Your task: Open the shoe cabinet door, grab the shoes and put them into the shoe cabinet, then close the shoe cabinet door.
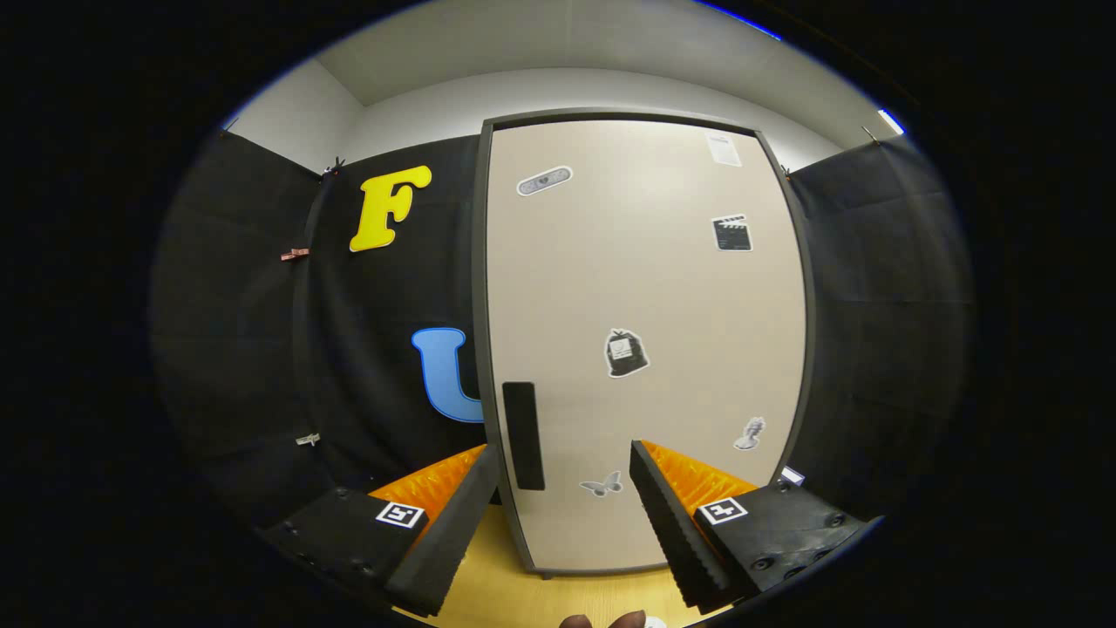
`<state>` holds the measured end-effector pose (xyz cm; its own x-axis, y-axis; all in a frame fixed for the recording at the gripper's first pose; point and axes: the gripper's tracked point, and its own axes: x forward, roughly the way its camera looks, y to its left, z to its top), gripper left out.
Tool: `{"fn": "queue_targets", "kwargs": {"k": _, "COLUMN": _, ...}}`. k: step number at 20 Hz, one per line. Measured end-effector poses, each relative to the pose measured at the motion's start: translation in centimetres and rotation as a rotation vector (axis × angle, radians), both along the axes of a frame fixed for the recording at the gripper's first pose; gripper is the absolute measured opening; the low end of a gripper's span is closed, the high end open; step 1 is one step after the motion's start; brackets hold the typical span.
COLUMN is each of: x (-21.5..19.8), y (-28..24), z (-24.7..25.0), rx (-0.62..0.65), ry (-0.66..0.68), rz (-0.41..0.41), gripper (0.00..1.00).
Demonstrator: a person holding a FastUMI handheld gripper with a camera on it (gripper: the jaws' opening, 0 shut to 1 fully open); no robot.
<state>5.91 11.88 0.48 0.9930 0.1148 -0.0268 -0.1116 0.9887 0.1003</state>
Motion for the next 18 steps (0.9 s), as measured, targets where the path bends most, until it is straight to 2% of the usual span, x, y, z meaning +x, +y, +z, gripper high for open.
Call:
{"fn": "queue_targets", "kwargs": {"k": 8, "x": 6.4, "y": 4.0, "z": -3.2, "rx": -0.047, "ry": 0.033, "rz": -0.006, "gripper": 0.98}}
{"fn": "queue_targets", "kwargs": {"k": 10, "x": 7.6, "y": 4.4, "z": -4.1, "rx": -0.033, "ry": 0.044, "rz": -0.017, "gripper": 0.96}}
{"fn": "queue_targets", "kwargs": {"k": 12, "x": 8.8, "y": 4.6, "z": -4.9, "rx": -0.024, "ry": 0.056, "rz": -0.035, "gripper": 0.91}}
{"fn": "queue_targets", "kwargs": {"k": 13, "x": 9.4, "y": 4.7, "z": -5.2, "rx": -0.027, "ry": 0.058, "rz": -0.039, "gripper": 0.82}}
{"fn": "queue_targets", "kwargs": {"k": 14, "x": 10.0, "y": 4.6, "z": -5.5, "rx": -0.038, "ry": 0.061, "rz": -0.048, "gripper": 0.78}}
{"fn": "queue_targets", "kwargs": {"k": 15, "x": 10.4, "y": 4.4, "z": -5.9, "rx": -0.038, "ry": 0.068, "rz": -0.053, "gripper": 0.67}}
{"fn": "queue_targets", "kwargs": {"k": 16, "x": 10.8, "y": 3.9, "z": -6.1, "rx": -0.035, "ry": 0.072, "rz": -0.073, "gripper": 0.62}}
{"fn": "queue_targets", "kwargs": {"k": 18, "x": 11.4, "y": 3.7, "z": -6.1, "rx": 0.004, "ry": 0.071, "rz": -0.080, "gripper": 0.46}}
